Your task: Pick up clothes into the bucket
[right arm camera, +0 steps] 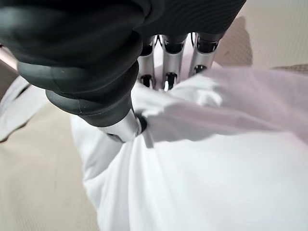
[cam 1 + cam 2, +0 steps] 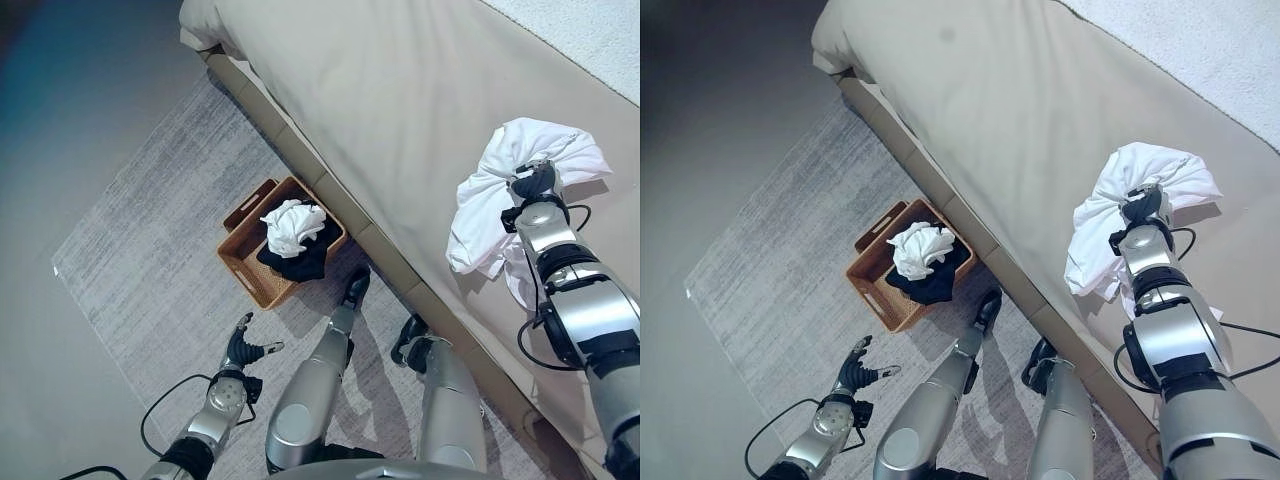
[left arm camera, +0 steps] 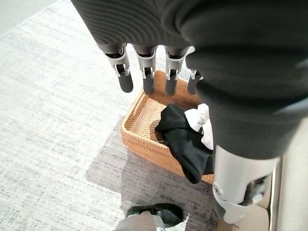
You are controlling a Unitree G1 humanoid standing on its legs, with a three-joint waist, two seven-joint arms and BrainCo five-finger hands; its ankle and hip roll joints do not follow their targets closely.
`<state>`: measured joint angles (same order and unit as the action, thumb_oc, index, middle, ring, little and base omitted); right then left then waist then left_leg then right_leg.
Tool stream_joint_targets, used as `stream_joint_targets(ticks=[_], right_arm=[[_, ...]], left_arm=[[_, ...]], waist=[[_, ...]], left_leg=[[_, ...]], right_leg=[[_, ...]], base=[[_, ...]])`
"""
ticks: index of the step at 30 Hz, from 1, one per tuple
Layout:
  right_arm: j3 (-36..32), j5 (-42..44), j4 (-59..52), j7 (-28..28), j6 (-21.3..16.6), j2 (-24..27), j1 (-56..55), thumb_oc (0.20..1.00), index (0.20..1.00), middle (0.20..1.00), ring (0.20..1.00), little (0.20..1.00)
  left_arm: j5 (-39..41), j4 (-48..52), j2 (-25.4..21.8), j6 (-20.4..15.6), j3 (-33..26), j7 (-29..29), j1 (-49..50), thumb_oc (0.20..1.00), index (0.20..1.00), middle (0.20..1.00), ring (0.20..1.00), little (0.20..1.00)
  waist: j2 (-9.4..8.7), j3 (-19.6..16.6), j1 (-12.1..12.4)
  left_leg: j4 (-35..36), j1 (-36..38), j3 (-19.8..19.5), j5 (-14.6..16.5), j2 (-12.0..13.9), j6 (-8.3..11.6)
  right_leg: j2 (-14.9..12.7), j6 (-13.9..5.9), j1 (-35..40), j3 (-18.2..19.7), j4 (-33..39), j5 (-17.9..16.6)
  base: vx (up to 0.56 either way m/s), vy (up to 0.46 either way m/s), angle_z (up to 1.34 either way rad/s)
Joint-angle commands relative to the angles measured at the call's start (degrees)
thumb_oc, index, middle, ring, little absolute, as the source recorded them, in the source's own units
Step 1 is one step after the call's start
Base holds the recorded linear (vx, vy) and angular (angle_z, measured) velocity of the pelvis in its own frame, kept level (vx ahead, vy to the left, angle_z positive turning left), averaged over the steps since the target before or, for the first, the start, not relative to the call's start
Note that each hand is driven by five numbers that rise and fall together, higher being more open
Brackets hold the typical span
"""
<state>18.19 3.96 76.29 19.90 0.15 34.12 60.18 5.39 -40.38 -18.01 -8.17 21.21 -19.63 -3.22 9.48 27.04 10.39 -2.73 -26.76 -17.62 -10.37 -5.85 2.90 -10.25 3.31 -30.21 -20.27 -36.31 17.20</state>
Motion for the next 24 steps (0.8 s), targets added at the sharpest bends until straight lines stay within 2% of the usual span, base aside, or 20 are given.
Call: stream_joint_targets(ticks=[1, 7, 8, 9, 10, 13, 14, 20, 22, 23, 24], right_arm=[[2.2, 0.3, -3.3, 0.5, -1.9, 4.1, 1.8, 0.2, 0.2, 0.2, 0.2, 0.2], [1.4, 2.2, -9.5, 1.8, -3.5, 7.6, 1.8, 0.2, 0.2, 0.2, 0.2, 0.2], [0.3, 3.8, -14.2, 3.2, -4.4, 8.9, 1.8, 0.2, 0.2, 0.2, 0.2, 0.2], [0.3, 3.8, -14.3, 3.2, -4.3, 8.9, 1.7, 0.2, 0.2, 0.2, 0.2, 0.2], [-1.0, 5.5, -19.0, 4.4, -5.6, 10.2, 1.4, 0.2, 0.2, 0.2, 0.2, 0.2], [-1.5, 5.7, -21.5, 4.9, -6.0, 10.9, 1.1, 0.2, 0.2, 0.2, 0.2, 0.2], [-2.6, 5.4, -29.5, 6.4, -7.3, 13.1, 0.4, 0.2, 0.2, 0.2, 0.2, 0.2], [-4.9, 2.6, -41.9, 7.7, -8.6, 17.8, -2.1, 0.2, 0.2, 0.2, 0.2, 0.2], [-7.1, 2.2, -48.3, 6.6, -9.3, 20.3, -4.6, 0.2, 0.2, 0.2, 0.2, 0.2], [-7.2, 2.1, -48.4, 6.6, -9.3, 20.3, -4.7, 0.2, 0.2, 0.2, 0.2, 0.2], [-8.8, 2.2, -53.2, 5.8, -9.6, 21.5, -6.7, 0.2, 0.2, 0.2, 0.2, 0.2]], left_arm=[[0.7, -1.4, -1.5, -0.4, 0.0, -0.1, -2.0, 1.0, 1.0, 1.0, 1.0, 1.0], [1.2, 0.7, -2.0, -0.8, -0.6, 0.3, -1.1, 1.0, 1.0, 1.0, 1.0, 1.0], [1.5, 1.7, -2.1, -1.0, -1.2, 0.5, -0.8, 1.0, 1.0, 1.0, 1.0, 1.0], [1.5, 1.6, -2.1, -0.9, -1.2, 0.5, -0.7, 1.0, 1.0, 1.0, 1.0, 1.0], [1.5, 2.7, -2.6, -1.1, -1.7, 0.8, -0.2, 1.0, 1.0, 1.0, 1.0, 1.0], [1.3, 3.0, -2.8, -1.2, -1.8, 0.9, -0.1, 1.0, 1.0, 1.0, 1.0, 1.0], [1.3, 3.7, -3.2, -1.5, -2.5, 1.2, 0.0, 1.0, 1.0, 1.0, 1.0, 1.0], [2.1, 9.9, -4.7, -2.6, -4.2, 2.5, 0.9, 1.0, 1.0, 1.0, 1.0, 1.0], [5.8, 16.9, -5.5, -3.3, -6.8, 4.7, 2.3, 1.0, 1.0, 1.0, 1.0, 1.0], [5.9, 17.0, -5.5, -3.2, -6.8, 4.7, 2.4, 1.0, 1.0, 1.0, 1.0, 1.0], [7.7, 23.2, -6.2, -3.3, -8.1, 5.9, 2.6, 1.0, 1.0, 1.0, 1.0, 1.0]], waist=[[-1.47, 0.7, 0.6], [-2.77, 0.2, -0.7], [-2.75, 0.1, -1.2], [-3.18, -0.1, -1.2], [-3.28, -0.4, -1.9], [-3.6, -0.8, -2.1], [-4.55, -2.2, -3.4], [-6.01, -6.3, -5.3], [-6.66, -9.4, -6.6], [-6.63, -9.4, -6.5], [-6.98, -11.0, -7.4]], left_leg=[[-3.2, 3.2, 2.0, 4.3, -1.7, -2.96], [-3.9, 3.6, 2.6, 4.9, -1.8, -2.97], [-4.4, 3.0, 3.3, 3.7, -1.7, -3.08], [-4.2, 3.8, 3.2, 5.1, -1.8, -2.99], [-4.5, 3.6, 4.0, 4.0, -1.6, -3.15], [-4.5, 3.9, 4.4, 4.2, -1.4, -3.17], [-4.7, 5.3, 5.7, 4.9, -1.2, -3.25], [-3.2, 10.3, 8.0, 6.0, -0.5, -3.37], [-2.0, 13.5, 9.6, 6.8, 0.1, -3.43], [-1.9, 13.3, 9.6, 6.5, 0.2, -3.45], [-1.7, 15.3, 10.6, 7.5, 0.3, -3.5]], right_leg=[[-0.5, -5.56, 3.4, 5.6, 8.7, -7.0], [-0.4, -5.62, 3.9, 6.7, 9.1, -7.6], [-0.1, -5.32, 3.8, 6.7, 10.1, -9.9], [-0.1, -5.66, 4.3, 7.4, 9.8, -8.2], [0.1, -5.44, 4.3, 7.4, 10.8, -10.5], [0.4, -5.5, 4.8, 7.9, 11.4, -10.9], [0.6, -5.81, 6.3, 8.9, 12.7, -11.7], [1.6, -6.74, 11.7, 10.5, 17.4, -13.4], [2.2, -7.41, 14.7, 11.5, 20.7, -14.2], [2.3, -7.42, 14.7, 11.5, 21.0, -14.6], [2.6, -7.82, 16.4, 12.2, 22.1, -14.5]], base=[[0.0, 0.0, 0.0], [-0.03, 0.025, 0.0], [-0.03, 0.057, -0.02], [-0.12, 0.134, -0.06], [0.0, 0.052, -0.05], [-0.03, 0.083, -0.21], [0.01, 0.093, -0.18], [0.06, 0.091, -0.31], [0.14, 0.078, -0.37], [0.17, 0.07, -0.41], [0.05, 0.037, -0.33]])
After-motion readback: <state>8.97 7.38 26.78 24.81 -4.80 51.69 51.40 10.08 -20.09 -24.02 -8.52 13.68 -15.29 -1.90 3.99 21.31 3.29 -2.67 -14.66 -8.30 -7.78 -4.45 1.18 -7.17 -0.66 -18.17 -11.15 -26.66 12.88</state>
